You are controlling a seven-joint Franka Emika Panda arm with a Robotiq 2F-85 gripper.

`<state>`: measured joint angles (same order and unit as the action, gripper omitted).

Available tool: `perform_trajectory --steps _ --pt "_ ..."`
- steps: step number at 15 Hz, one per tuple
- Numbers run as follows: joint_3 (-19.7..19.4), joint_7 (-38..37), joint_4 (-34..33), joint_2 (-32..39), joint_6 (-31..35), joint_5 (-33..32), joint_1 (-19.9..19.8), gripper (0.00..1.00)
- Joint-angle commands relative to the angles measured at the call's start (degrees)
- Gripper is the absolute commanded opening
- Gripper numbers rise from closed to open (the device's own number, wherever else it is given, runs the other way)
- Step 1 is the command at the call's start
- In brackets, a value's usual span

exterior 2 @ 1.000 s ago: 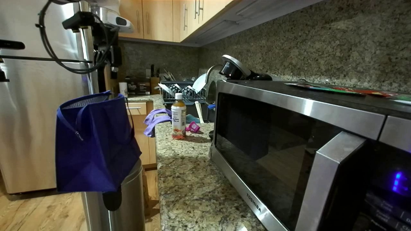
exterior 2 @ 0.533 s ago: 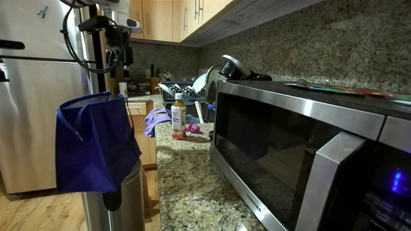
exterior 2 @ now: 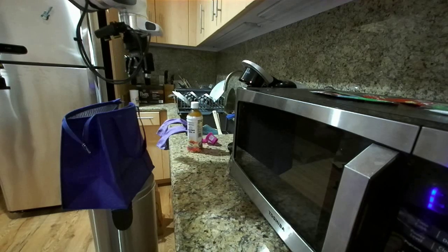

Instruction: Put the white and brown bottle in the blue bag

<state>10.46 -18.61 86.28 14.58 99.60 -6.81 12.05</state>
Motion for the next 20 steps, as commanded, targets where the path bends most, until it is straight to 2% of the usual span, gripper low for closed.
perform_trajectory --steps 1,7,14,20 --pt "-2.0 1.1 -2.8 4.0 4.5 -0.2 0.2 1.00" --pt "-4.5 2.1 -10.8 10.9 6.5 -2.6 1.3 1.00" --pt "-7.5 1.7 -25.1 19.8 4.6 -4.2 2.7 1.00" --pt "-9.8 1.3 -33.1 24.8 2.5 -3.2 2.1 1.00"
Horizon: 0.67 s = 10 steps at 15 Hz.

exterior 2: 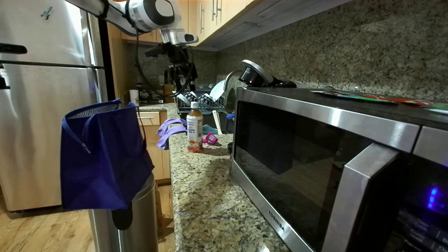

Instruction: Put the white and brown bottle in the blue bag

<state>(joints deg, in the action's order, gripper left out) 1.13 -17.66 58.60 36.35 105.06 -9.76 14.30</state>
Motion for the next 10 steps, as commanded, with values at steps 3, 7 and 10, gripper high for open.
perform_trajectory --steps 3,7,10 --pt "-0.8 0.1 -7.2 4.3 -5.1 1.1 -0.9 1.00" --pt "-0.6 0.3 -7.5 5.0 -7.5 2.5 -2.1 1.00" --pt "0.3 2.2 -7.6 5.8 -7.8 4.3 -3.2 1.00"
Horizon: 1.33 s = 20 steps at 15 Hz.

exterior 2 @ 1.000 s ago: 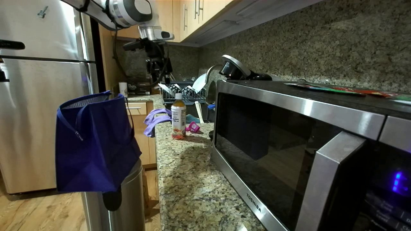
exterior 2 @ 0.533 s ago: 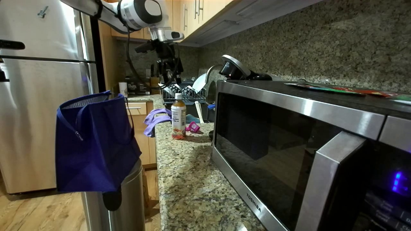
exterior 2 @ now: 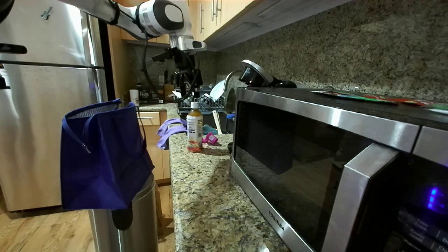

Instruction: Put the white and brown bottle in the blue bag

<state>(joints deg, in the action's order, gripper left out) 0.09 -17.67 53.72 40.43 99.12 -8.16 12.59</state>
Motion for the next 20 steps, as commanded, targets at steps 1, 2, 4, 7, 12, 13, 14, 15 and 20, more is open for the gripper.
perform_trajectory --steps 1,2,4,7,12,13,14,15,20 --pt "1.8 3.0 -2.8 2.1 -1.8 3.6 -1.9 1.00" --pt "2.1 3.7 -3.0 2.5 -1.9 4.4 -2.2 1.00" --pt "2.4 4.4 -3.3 3.2 -2.3 5.7 -2.6 1.00" --pt "2.0 4.5 -3.8 3.9 -3.0 5.9 -2.6 1.00" --pt "2.5 8.6 -5.3 4.9 -2.8 5.8 -3.1 1.00" --pt "2.7 9.6 -5.7 5.2 -3.1 6.0 -3.1 0.93" --pt "2.8 10.6 -6.0 5.4 -3.6 6.0 -3.1 0.74" --pt "2.8 11.3 -6.2 5.6 -4.1 5.9 -3.0 0.67" --pt "3.0 13.1 -7.5 6.3 -5.5 5.8 -2.9 0.33"
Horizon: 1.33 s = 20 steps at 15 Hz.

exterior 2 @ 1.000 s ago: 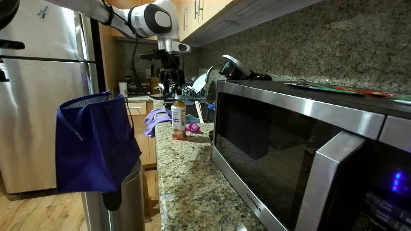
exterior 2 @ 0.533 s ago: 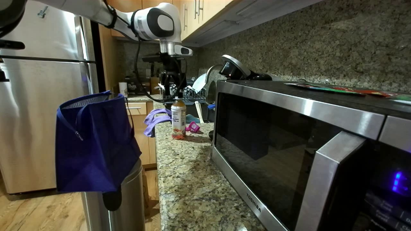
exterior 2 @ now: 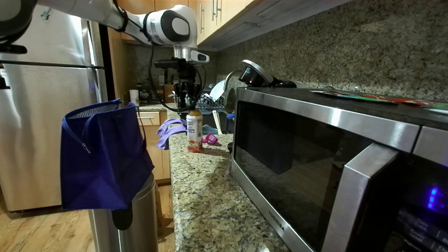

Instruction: Put the white and brown bottle in the blue bag

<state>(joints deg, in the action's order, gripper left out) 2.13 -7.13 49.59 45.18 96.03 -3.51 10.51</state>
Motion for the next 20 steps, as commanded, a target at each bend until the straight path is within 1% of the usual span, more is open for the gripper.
perform_trajectory --steps 1,4,5,6,7,8,10,13,17,18,20 --pt "0.9 2.7 -3.4 1.6 -2.5 1.2 -0.9 0.27" --pt "0.8 2.9 -3.6 1.5 -2.7 1.2 -0.9 0.07" --pt "0.8 2.9 -3.7 1.5 -2.8 1.2 -0.9 0.02" --pt "0.8 2.8 -3.8 1.6 -3.0 1.3 -0.9 0.45" --pt "0.6 2.5 -3.8 1.6 -3.0 1.0 -0.8 0.40" --pt "0.6 2.5 -3.9 1.6 -3.2 1.0 -0.8 0.40" --pt "0.2 0.7 -4.0 1.5 -3.3 0.7 -0.5 0.52" --pt "0.1 0.3 -3.7 1.3 -1.8 0.7 -0.3 0.72" --pt "0.1 -0.1 -4.9 2.1 -0.4 0.7 -0.2 0.97" --pt "0.1 0.0 -5.4 2.5 -0.1 0.7 -0.2 0.99" --pt "0.1 0.2 -6.6 3.5 0.3 0.7 -0.2 1.00"
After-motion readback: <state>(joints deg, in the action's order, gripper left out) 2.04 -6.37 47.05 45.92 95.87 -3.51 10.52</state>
